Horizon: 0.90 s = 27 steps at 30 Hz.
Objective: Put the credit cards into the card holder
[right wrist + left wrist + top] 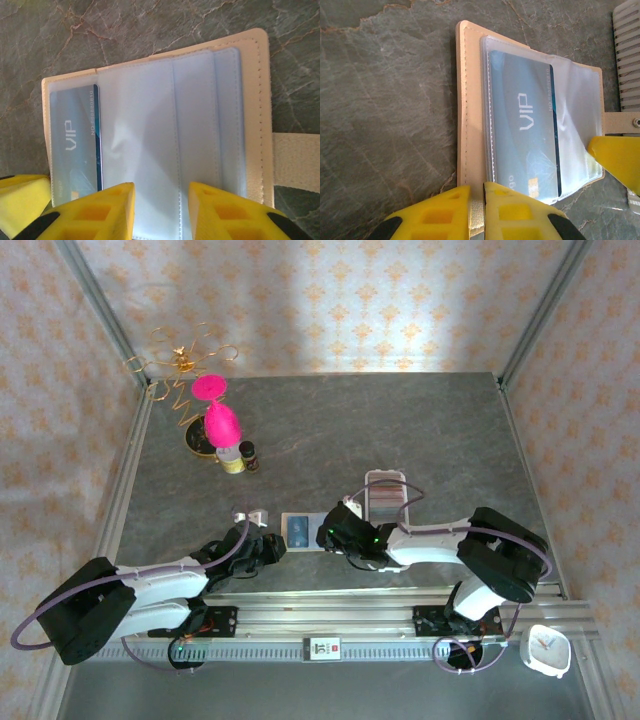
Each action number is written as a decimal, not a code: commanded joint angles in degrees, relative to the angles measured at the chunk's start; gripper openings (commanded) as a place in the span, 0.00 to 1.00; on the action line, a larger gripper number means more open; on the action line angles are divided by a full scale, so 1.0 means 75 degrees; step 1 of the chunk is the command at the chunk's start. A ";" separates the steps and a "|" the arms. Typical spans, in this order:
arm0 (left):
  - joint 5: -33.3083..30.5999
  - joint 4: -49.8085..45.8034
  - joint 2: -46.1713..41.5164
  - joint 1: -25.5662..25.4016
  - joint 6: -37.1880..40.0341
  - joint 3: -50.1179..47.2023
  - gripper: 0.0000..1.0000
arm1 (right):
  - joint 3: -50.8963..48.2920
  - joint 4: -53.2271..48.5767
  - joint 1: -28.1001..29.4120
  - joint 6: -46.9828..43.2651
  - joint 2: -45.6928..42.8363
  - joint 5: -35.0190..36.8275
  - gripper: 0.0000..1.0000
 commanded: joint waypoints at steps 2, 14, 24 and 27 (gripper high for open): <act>-0.0055 -0.0007 0.0103 -0.0094 -0.0051 -0.0025 0.13 | 0.0055 0.0186 0.0031 0.0122 0.0282 -0.0244 0.34; -0.0061 -0.0058 0.0108 -0.0111 -0.0028 0.0026 0.13 | 0.0271 0.0498 0.0031 0.0176 0.0405 -0.0548 0.36; -0.0042 -0.0047 0.0109 -0.0124 -0.0062 0.0001 0.13 | 0.0397 0.1364 0.0031 0.0460 0.0511 -0.0972 0.37; -0.0052 -0.0036 0.0097 -0.0134 -0.0063 -0.0031 0.13 | 0.0422 0.1427 0.0031 0.0509 0.0464 -0.0939 0.37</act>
